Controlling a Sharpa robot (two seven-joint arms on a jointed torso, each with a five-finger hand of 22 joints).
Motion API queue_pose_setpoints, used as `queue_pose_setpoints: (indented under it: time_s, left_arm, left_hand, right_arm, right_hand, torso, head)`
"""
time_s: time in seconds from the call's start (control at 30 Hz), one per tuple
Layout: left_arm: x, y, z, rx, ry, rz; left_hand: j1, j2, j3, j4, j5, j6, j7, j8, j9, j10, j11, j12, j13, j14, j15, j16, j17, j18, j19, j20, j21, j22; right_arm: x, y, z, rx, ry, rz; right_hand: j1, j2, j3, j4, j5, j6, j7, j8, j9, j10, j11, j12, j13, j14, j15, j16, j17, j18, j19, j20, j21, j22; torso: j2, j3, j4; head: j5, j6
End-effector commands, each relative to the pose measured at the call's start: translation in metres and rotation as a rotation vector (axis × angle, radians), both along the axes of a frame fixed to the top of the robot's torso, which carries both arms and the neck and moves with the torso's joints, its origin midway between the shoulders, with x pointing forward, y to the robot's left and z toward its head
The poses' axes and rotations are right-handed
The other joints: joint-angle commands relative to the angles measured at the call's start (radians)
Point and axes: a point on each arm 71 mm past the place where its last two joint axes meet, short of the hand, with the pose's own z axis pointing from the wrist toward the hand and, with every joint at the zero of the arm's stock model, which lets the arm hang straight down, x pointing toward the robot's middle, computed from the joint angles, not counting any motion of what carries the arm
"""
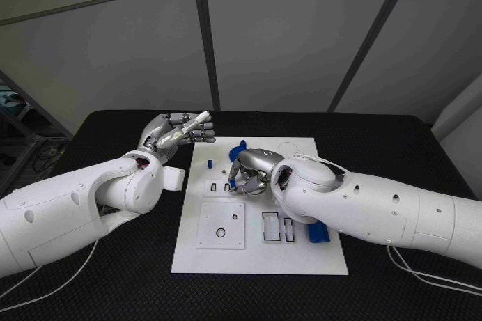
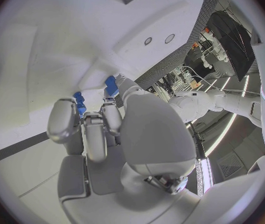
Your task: Assemble the parts on the task board
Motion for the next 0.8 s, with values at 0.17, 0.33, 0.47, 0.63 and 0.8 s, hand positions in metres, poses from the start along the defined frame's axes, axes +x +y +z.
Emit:
queue_pose_setpoints:
  time_s: [0.17, 0.33, 0.47, 0.63, 0.8]
  left_arm:
    - [0.0, -0.0002, 0.0015, 0.004, -0.007, -0.003]
    - [-0.0001, -0.0001, 0.0015, 0.004, -0.007, -0.003]
    - [-0.0001, -0.0001, 0.0015, 0.004, -0.007, -0.003]
    - [0.0, 0.0001, 0.0014, 0.004, -0.006, -0.002]
    - [0.0001, 0.0002, 0.0014, 0.005, -0.006, -0.002]
  left_hand:
    - [-0.002, 0.005, 0.001, -0.007, -0.005, 0.006, 0.0, -0.004, 0.0, 0.005, 0.001, -0.004, 0.0, -0.002, 0.003, -0.003, 0.001, 0.007, -0.006, 0.002, -0.003, -0.002]
    - [-0.002, 0.005, 0.001, -0.007, -0.005, 0.006, 0.0, -0.004, 0.0, 0.005, 0.001, -0.004, 0.0, -0.002, 0.003, -0.003, 0.001, 0.007, -0.006, 0.002, -0.003, -0.002]
    - [-0.002, 0.005, 0.001, -0.008, -0.005, 0.006, 0.0, -0.004, 0.0, 0.005, 0.001, -0.004, 0.0, -0.002, 0.003, -0.004, 0.001, 0.007, -0.006, 0.002, -0.004, -0.002]
    - [-0.002, 0.005, 0.0, -0.008, -0.005, 0.005, 0.001, -0.005, 0.0, 0.004, 0.001, -0.004, 0.0, -0.002, 0.003, -0.004, 0.001, 0.007, -0.006, 0.003, -0.004, -0.003]
    - [-0.002, 0.005, 0.0, -0.008, -0.005, 0.005, 0.001, -0.005, 0.0, 0.004, 0.001, -0.004, 0.0, -0.002, 0.003, -0.004, 0.001, 0.007, -0.006, 0.003, -0.004, -0.003]
  right_arm:
    - [-0.0005, -0.0046, -0.0103, -0.078, 0.038, -0.008]
    - [-0.001, -0.004, -0.0096, -0.083, 0.025, -0.002]
    - [-0.0009, -0.004, -0.0091, -0.081, 0.019, -0.003]
    - [-0.0003, -0.0048, -0.0093, -0.083, 0.016, -0.007]
    - [-0.0001, -0.0049, -0.0091, -0.082, 0.014, -0.009]
  right_hand:
    - [-0.006, -0.004, 0.006, -0.003, -0.003, -0.006, 0.002, -0.004, -0.001, -0.01, 0.002, -0.006, -0.002, 0.104, 0.0, -0.003, 0.248, -0.008, -0.007, 0.0, -0.006, -0.003]
    - [-0.006, -0.006, 0.006, -0.003, -0.003, -0.007, 0.002, -0.004, -0.001, -0.01, 0.003, -0.005, -0.002, 0.104, 0.0, -0.002, 0.249, -0.008, -0.007, 0.0, -0.006, -0.002]
    - [-0.01, -0.011, 0.005, -0.004, -0.003, -0.01, 0.004, -0.006, -0.002, -0.012, 0.004, -0.008, -0.004, 0.104, 0.002, -0.002, 0.249, -0.008, -0.008, 0.001, -0.007, -0.004]
    - [-0.023, -0.023, 0.003, -0.001, -0.001, -0.029, 0.012, -0.015, -0.004, -0.028, 0.011, -0.024, -0.02, 0.105, 0.007, 0.0, 0.252, -0.007, -0.012, 0.006, -0.011, -0.009]
    - [-0.032, -0.034, 0.002, 0.001, 0.003, -0.048, 0.018, -0.024, -0.005, -0.038, 0.017, -0.034, -0.03, 0.105, 0.012, 0.0, 0.252, -0.006, -0.015, 0.01, -0.014, -0.014]
  torso:
    - [0.0, 0.0001, -0.0004]
    - [0.0, -0.0001, -0.0004]
    - [0.0, -0.0001, 0.0003]
    - [0.0, -0.0005, 0.0007]
    - [0.0, 0.0, 0.0]
  head:
    - [0.0, -0.002]
    - [-0.001, -0.001]
    - [-0.002, -0.002]
    - [-0.002, -0.003]
    - [-0.002, -0.002]
